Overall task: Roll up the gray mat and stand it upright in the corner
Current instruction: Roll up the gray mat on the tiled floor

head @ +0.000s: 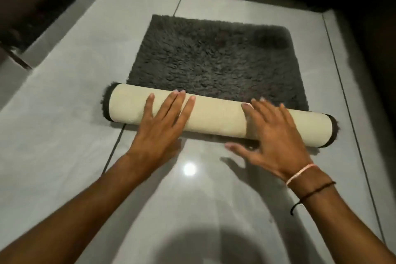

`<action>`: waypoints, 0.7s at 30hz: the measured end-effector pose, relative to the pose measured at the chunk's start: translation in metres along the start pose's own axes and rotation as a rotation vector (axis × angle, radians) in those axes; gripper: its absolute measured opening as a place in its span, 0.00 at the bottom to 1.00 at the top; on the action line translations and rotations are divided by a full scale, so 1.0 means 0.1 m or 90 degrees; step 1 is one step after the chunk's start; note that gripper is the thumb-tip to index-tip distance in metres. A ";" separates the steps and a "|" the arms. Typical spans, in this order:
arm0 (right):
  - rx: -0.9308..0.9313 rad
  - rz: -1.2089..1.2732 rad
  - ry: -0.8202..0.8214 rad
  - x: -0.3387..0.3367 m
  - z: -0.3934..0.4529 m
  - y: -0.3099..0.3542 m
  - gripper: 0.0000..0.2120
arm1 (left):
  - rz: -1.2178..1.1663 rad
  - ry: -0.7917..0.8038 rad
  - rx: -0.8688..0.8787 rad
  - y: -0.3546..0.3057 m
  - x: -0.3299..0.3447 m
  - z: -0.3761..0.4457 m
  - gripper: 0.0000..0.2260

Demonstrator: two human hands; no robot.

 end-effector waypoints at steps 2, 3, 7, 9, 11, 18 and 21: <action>0.010 -0.089 0.084 0.21 0.11 -0.06 0.55 | 0.022 0.026 -0.002 0.12 0.03 0.35 0.47; 0.020 -0.101 0.078 0.21 0.24 -0.10 0.55 | 0.012 0.031 -0.002 0.16 -0.01 0.51 0.45; 0.085 -0.111 0.073 0.06 0.58 -0.12 0.40 | -0.043 0.071 -0.023 0.22 -0.19 0.73 0.34; 0.112 -0.099 0.117 0.04 0.35 0.03 0.35 | -0.084 0.139 -0.044 0.18 -0.26 0.51 0.30; 0.120 -0.091 0.147 0.04 -0.03 0.17 0.32 | -0.099 0.201 -0.046 0.06 -0.26 0.17 0.29; 0.139 -0.025 0.427 0.10 -2.03 0.81 0.36 | -0.176 0.458 0.005 -0.64 -0.22 -1.73 0.33; 0.097 0.001 0.617 0.16 -2.63 0.97 0.43 | -0.262 0.576 0.021 -0.84 -0.17 -2.40 0.35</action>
Point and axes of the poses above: each hand's wrist, its own z-axis towards the middle knuckle, its own x-axis out of the palm, y = z × x, the point moved 9 cm from there along z, towards the middle knuckle, and after that the axes turned 3 degrees about x, right-handed, at the moved point
